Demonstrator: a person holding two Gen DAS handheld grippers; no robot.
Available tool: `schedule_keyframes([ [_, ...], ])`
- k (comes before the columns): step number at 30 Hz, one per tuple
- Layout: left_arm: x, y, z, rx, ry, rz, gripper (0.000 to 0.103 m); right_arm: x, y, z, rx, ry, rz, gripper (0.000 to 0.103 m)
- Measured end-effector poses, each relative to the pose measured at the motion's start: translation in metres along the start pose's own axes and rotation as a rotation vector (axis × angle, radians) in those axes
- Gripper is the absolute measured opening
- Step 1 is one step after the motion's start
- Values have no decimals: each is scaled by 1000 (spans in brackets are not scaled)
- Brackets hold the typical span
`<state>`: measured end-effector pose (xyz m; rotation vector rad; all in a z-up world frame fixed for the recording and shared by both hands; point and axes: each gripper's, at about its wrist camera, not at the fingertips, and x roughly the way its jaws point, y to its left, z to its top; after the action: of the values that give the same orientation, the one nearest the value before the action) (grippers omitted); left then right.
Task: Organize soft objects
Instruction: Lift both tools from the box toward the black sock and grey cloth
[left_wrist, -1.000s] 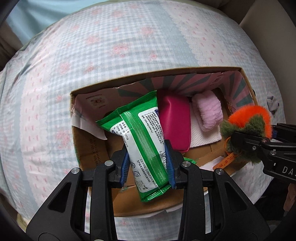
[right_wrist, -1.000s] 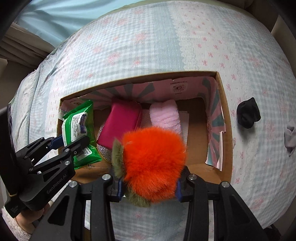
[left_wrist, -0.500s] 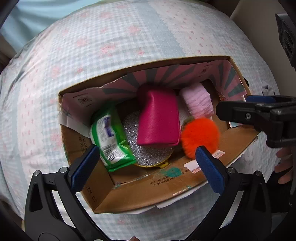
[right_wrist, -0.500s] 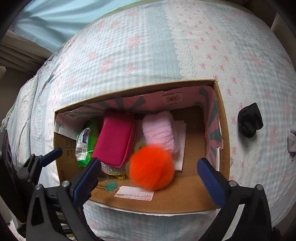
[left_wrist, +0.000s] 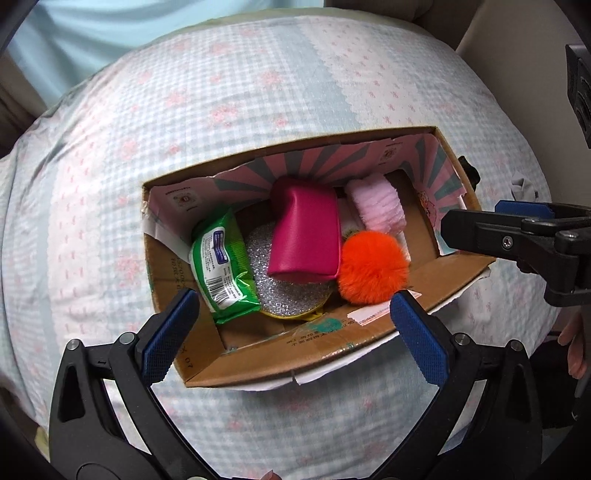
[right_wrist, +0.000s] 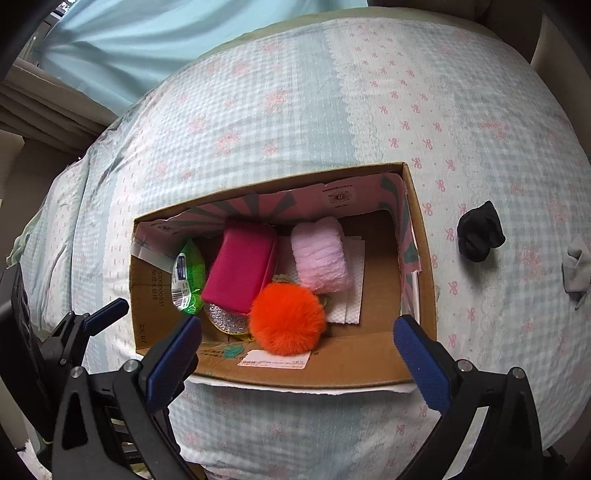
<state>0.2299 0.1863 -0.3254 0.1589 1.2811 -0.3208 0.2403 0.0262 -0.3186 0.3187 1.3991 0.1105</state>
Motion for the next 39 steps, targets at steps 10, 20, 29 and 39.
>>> schedule_keyframes([
  [10,-78,0,-20,-32,-95,16,103,-71,23,-31,-33,-118,-17,103],
  [20,-169,-8,-40,-93,-227,94,103,-175,41,-75,-107,-319,-114,103],
  [29,-225,-40,-34,-90,-373,119,103,-237,12,-107,-81,-449,-206,103],
  [39,-218,-132,-17,-143,-382,106,103,-265,-90,-123,6,-514,-214,103],
])
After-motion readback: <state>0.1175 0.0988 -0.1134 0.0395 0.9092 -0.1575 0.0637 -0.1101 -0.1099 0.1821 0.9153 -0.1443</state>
